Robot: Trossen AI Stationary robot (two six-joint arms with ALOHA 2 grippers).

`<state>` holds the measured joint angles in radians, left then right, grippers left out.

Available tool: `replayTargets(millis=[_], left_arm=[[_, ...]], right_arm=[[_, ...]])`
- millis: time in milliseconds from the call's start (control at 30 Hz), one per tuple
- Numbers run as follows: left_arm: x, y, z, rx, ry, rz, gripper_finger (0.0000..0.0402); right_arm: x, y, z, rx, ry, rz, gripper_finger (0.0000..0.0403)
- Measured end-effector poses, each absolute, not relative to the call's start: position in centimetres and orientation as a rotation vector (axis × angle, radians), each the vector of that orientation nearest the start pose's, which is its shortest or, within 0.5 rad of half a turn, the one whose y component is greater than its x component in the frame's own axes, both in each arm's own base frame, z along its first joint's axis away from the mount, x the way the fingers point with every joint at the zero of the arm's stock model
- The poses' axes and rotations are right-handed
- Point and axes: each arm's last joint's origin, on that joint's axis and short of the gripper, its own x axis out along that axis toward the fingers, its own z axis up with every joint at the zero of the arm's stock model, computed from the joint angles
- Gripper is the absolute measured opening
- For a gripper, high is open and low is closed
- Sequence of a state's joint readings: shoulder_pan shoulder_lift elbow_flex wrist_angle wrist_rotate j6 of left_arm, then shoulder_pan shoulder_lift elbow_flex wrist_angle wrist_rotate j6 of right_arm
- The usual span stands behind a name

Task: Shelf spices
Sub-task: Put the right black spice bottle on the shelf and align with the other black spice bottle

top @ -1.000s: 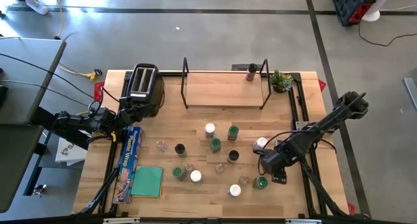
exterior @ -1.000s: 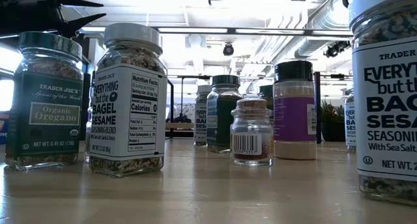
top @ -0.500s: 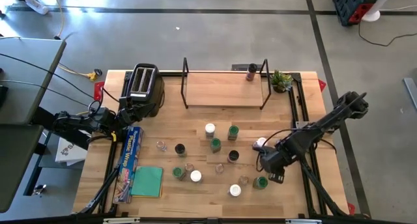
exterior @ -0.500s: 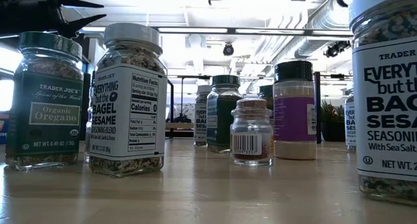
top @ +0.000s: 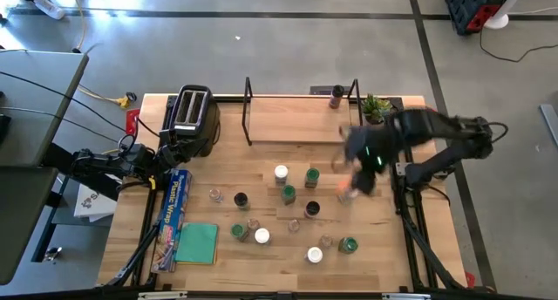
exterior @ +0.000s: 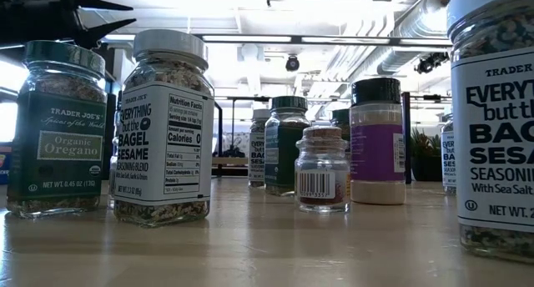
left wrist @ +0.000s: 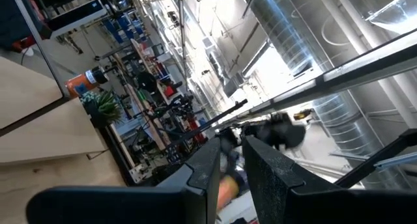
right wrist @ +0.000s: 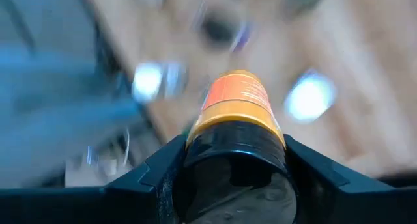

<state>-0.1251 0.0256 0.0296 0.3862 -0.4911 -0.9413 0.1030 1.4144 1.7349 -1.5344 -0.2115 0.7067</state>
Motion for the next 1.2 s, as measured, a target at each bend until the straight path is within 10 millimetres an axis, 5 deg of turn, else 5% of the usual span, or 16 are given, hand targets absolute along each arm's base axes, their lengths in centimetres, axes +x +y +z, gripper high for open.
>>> replayTargets(millis=[233, 533, 900, 1200], left_arm=[[8.8, 0.3, 20.7, -1.039, -0.522, 0.163, 0.0065], [8.8, 0.3, 20.7, -1.04, -0.528, 0.176, 0.0065], [8.8, 0.3, 20.7, -1.04, -0.529, 0.179, 0.0065], [8.8, 0.3, 20.7, -1.04, -0.529, 0.178, 0.0065]], right_arm=[[27.0, -6.5, 41.2, 0.529, 1.185, -0.41, 0.0197], [31.6, -17.9, 35.1, 0.455, 1.364, -0.493, 0.0197], [29.6, -22.1, 28.2, 0.402, 1.638, -0.52, 0.0197], [28.7, -23.7, 25.8, 0.438, 1.615, -0.544, 0.0197]])
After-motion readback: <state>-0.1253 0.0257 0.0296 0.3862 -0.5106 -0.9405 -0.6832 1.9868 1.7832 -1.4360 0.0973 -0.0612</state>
